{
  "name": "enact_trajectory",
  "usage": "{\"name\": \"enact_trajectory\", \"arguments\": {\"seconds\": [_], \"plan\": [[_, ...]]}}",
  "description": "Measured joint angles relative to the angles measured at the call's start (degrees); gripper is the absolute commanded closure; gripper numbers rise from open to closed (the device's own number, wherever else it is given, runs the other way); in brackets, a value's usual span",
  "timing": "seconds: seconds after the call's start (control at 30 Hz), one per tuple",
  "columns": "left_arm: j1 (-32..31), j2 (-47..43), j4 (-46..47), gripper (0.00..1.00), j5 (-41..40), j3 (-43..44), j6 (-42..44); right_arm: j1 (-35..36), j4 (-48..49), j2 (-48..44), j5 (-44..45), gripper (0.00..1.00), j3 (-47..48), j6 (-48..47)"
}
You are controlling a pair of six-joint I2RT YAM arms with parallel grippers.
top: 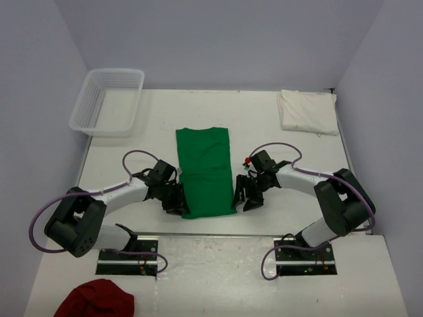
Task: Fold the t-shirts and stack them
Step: Grab one side of the 2/3 rectangular tshirt with both arms
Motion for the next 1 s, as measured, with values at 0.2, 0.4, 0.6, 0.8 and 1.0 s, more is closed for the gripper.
{"name": "enact_trajectory", "arguments": {"seconds": [0.2,0.4,0.6,0.8,1.0], "plan": [[-0.1,-0.3,-0.5,1.00,-2.0,-0.6,0.3,0.0,0.6,0.0,-0.5,0.41,-0.7,1.0],[-0.1,-0.4,-0.4,1.00,-2.0,-0.7,0.3,0.0,2.9,0.3,-2.0,0.41,-1.6,2.8],[-0.1,-0.3,-0.4,1.00,-1.9,-0.7,0.3,0.0,4.3,1.4,-3.2,0.43,-1.6,4.6],[-0.1,-0.2,-0.4,1.00,-1.8,-0.6,0.5,0.7,6.3,2.9,-4.4,0.44,-1.6,6.6],[-0.1,-0.2,-0.7,1.00,-1.9,-0.3,1.0,1.0,8.9,5.3,-7.3,0.46,-1.4,8.4]]}}
